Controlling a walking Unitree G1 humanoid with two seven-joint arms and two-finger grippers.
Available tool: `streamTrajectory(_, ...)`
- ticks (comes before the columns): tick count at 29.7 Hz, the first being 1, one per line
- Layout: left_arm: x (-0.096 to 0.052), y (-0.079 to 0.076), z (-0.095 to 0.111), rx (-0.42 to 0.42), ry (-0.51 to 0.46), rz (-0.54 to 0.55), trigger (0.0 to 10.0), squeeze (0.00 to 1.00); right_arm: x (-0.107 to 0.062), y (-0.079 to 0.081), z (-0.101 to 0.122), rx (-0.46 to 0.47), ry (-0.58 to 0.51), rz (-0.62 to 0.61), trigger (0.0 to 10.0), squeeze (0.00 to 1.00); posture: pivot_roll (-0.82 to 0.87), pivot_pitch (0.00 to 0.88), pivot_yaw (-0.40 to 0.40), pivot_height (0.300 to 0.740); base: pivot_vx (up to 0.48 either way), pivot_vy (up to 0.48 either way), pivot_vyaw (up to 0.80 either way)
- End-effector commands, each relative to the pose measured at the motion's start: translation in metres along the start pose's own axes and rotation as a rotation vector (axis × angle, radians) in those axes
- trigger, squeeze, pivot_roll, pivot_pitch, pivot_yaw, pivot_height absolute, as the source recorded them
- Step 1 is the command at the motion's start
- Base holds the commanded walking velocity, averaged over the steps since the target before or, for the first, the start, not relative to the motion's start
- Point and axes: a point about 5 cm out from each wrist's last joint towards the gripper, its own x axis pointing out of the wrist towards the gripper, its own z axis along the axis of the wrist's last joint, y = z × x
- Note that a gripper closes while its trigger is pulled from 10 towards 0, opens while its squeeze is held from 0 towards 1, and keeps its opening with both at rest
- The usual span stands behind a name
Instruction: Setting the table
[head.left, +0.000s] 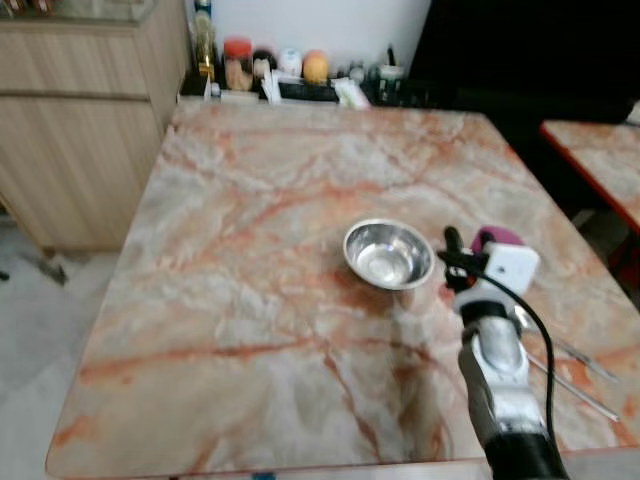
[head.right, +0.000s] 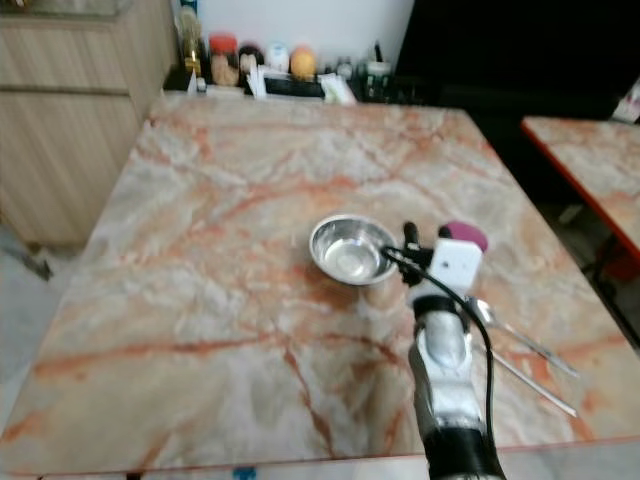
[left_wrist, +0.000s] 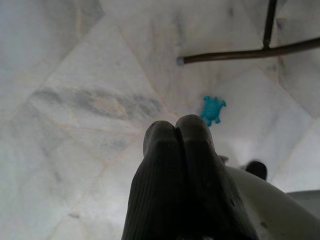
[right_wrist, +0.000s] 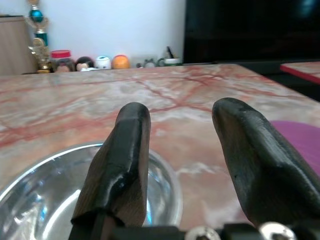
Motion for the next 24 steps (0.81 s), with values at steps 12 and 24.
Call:
streamTrajectory(12, -0.004, -0.004, -0.014, -0.006, 0.041, -0.002, 10.0, 0.00, 0.002, 0.005, 0.000, 0.037, 0.070, 0.049, 10.0, 0.00, 0.10, 0.099, -0.100, 0.740, 0.000, 0.000, 0.00)
streamTrajectory(24, -0.003, -0.008, -0.012, 0.002, 0.044, -0.018, 10.0, 0.00, 0.004, -0.010, -0.015, 0.284, 0.243, -0.134, 10.0, 0.00, 0.11, 0.110, -0.099, 0.740, 0.000, 0.000, 0.00)
